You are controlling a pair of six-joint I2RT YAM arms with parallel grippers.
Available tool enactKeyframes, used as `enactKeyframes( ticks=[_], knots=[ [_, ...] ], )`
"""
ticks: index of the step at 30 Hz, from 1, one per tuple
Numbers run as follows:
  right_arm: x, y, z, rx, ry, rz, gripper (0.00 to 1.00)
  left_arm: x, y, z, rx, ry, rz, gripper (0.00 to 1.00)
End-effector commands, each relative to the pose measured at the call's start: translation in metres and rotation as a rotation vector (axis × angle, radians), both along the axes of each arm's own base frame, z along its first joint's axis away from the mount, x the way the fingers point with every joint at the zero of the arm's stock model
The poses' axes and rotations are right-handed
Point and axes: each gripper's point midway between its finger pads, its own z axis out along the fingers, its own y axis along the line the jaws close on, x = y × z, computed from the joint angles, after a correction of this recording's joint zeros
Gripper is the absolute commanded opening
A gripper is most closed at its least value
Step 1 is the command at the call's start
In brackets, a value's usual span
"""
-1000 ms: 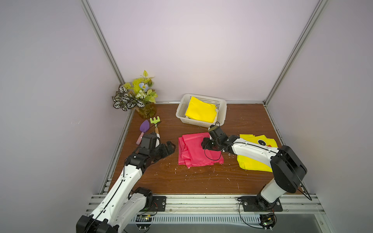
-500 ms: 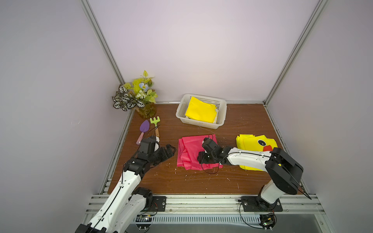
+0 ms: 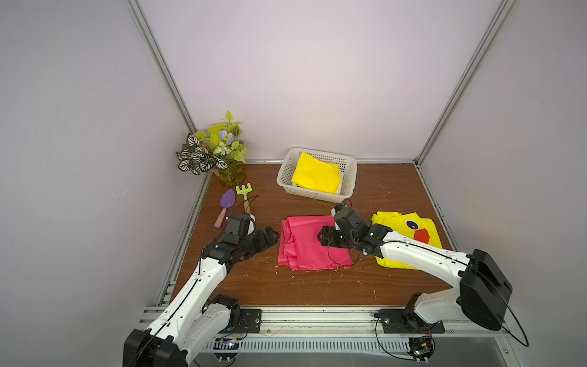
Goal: Put the folded raincoat in the basket
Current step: Adjust the raincoat at the center of the board, then pick up the raincoat from the center of the board.
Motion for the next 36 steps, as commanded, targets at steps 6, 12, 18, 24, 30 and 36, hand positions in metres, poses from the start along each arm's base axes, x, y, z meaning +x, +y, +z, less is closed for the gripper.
enactKeyframes(
  ticks=[6, 12, 18, 24, 30, 36],
  knots=[
    [0.015, -0.042, -0.009, -0.126, 0.043, -0.009, 0.82, 0.012, -0.014, 0.016, -0.037, -0.091, -0.065, 0.99],
    [0.016, -0.036, -0.023, -0.054, 0.063, 0.01, 0.81, 0.017, -0.023, 0.011, -0.056, -0.065, -0.1, 0.99],
    [0.021, -0.034, -0.032, -0.039, 0.08, 0.008, 0.8, 0.021, -0.028, -0.003, -0.02, -0.036, -0.142, 0.99],
    [0.02, -0.035, -0.036, -0.043, 0.083, 0.023, 0.81, 0.021, -0.042, -0.019, 0.037, -0.011, -0.188, 0.99],
    [0.015, -0.042, -0.046, -0.065, 0.088, 0.016, 0.81, 0.02, -0.078, -0.024, 0.107, -0.009, -0.296, 1.0],
    [0.022, -0.061, -0.048, -0.125, 0.069, -0.033, 0.83, 0.028, -0.087, -0.037, 0.137, 0.015, -0.262, 0.99]
  ],
)
